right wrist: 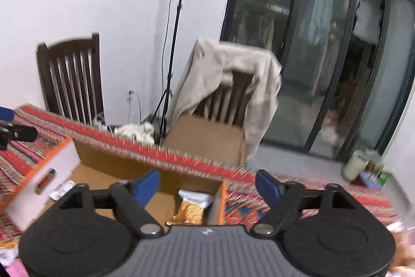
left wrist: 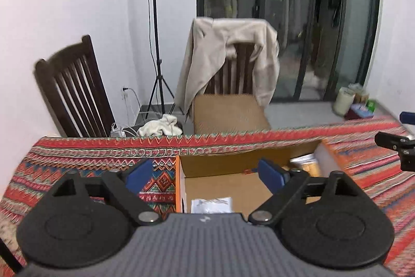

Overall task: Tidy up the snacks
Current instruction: 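Carry both packets over the cardboard box and open both tools to drop them, then move both tools back toward the snack pile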

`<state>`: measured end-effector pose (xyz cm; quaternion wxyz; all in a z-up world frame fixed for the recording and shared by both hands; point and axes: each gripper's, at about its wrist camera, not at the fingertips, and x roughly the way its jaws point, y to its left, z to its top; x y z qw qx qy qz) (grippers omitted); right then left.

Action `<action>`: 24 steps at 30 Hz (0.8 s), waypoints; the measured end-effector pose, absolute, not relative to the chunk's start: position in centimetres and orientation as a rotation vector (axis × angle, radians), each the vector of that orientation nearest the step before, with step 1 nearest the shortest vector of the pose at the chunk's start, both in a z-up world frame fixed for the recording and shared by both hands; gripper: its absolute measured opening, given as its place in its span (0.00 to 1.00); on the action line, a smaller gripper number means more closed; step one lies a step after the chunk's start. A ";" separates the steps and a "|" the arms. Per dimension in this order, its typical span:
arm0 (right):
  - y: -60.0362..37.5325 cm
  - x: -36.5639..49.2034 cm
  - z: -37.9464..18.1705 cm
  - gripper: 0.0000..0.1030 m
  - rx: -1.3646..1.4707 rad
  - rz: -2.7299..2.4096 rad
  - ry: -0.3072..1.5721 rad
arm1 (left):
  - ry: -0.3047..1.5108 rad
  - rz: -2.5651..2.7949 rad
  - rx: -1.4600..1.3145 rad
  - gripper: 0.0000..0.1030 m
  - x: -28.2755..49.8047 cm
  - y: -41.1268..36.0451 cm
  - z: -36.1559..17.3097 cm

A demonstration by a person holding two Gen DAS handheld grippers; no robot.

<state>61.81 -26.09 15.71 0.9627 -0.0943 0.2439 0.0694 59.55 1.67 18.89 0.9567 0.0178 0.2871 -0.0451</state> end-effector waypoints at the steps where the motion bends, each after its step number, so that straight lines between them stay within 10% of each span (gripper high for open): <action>1: -26.5 60.3 17.2 0.84 -0.189 0.142 0.483 | 0.573 -0.096 0.029 0.92 58.0 1.9 20.1; 12: -31.9 40.2 25.1 1.00 -0.083 0.221 0.383 | 0.411 -0.133 0.021 1.00 35.5 2.7 24.6; 24: -32.4 17.6 18.0 1.00 -0.124 0.292 0.188 | 0.269 -0.055 -0.056 1.00 15.5 3.7 16.4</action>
